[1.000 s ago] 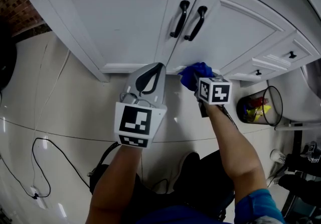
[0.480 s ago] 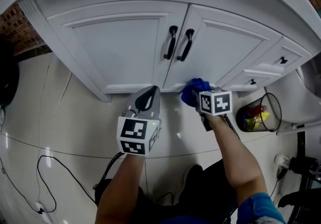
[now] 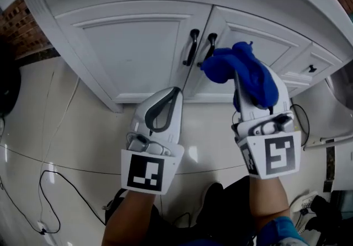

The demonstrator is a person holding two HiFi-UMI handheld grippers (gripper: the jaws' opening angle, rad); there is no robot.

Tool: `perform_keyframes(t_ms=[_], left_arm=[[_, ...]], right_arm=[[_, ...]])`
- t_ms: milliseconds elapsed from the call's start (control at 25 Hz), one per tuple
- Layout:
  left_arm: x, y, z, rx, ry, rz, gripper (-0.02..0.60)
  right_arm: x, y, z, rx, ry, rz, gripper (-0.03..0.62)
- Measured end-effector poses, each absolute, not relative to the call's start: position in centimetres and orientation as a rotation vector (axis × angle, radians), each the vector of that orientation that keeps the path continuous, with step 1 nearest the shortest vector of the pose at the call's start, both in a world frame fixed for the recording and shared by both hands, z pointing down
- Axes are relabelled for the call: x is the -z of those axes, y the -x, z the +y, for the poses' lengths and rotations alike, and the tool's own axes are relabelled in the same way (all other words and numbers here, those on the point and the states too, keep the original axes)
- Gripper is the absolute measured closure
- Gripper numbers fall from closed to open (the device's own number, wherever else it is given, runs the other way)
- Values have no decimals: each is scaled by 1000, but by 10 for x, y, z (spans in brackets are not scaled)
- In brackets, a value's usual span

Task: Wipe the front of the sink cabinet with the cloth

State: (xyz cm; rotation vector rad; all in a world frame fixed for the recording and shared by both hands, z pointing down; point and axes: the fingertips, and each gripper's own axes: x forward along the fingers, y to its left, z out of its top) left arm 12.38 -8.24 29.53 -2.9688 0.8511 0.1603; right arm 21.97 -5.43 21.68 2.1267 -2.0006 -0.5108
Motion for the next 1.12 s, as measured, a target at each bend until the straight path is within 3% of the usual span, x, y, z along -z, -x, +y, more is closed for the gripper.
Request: perform_keyframes(t_ms=[160, 560, 1120], left_arm=[[-305, -115, -75, 5, 2866, 809, 580], [-313, -102, -93, -31, 2921, 901, 580], [-336, -111, -99, 52, 2969, 903, 580]], right_arm=[[-175, -223, -59, 709, -2235, -2014, 526], [-167, -264, -91, 560, -2379, -2122, 533], [-322, -265, -110, 63, -2180, -1960, 531]])
